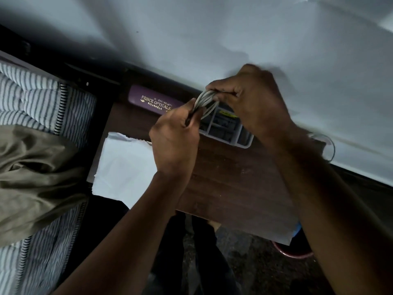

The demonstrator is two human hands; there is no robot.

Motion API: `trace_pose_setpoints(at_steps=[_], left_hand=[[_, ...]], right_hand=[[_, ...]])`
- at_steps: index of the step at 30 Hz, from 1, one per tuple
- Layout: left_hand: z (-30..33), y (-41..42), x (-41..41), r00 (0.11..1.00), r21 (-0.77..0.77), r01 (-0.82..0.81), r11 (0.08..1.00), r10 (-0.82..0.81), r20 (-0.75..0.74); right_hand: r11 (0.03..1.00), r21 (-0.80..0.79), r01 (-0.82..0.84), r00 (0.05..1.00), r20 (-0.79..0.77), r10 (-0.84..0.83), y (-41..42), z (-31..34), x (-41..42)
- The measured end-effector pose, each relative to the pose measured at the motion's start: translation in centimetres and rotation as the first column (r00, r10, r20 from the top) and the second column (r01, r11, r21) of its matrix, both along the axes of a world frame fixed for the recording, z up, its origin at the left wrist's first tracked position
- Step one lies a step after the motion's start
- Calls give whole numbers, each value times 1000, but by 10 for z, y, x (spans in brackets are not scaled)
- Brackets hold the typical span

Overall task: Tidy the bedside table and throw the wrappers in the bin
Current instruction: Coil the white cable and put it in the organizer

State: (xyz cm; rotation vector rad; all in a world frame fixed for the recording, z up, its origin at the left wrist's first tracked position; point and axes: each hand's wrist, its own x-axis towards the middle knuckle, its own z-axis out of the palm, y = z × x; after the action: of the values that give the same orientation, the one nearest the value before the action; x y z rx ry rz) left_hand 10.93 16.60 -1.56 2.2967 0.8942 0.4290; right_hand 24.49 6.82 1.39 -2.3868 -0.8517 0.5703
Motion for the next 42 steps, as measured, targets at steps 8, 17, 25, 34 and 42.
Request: trace_pose_setpoints(at_steps=[8, 17, 25, 34, 42], left_hand=[[-11, -15, 0, 1000, -91, -25, 996, 25, 0], [-12, -24, 4, 999, -135, -41, 990, 40, -17], [-12, -29, 7, 991, -244, -133, 961, 137, 1], [-14, -26, 4, 998, -165, -36, 986, 44, 45], [-24, -34, 1, 998, -198, 62, 978, -63, 0]], right_hand=[[992, 100, 74, 992, -110, -63, 1, -9, -15], [991, 5, -135, 991, 13, 135, 3, -7, -6], [996, 88, 25, 1000, -19, -24, 2, -9, -8], [999, 54, -6, 998, 60, 3, -3, -10, -3], [985, 149, 85, 996, -15, -84, 3, -38, -3]])
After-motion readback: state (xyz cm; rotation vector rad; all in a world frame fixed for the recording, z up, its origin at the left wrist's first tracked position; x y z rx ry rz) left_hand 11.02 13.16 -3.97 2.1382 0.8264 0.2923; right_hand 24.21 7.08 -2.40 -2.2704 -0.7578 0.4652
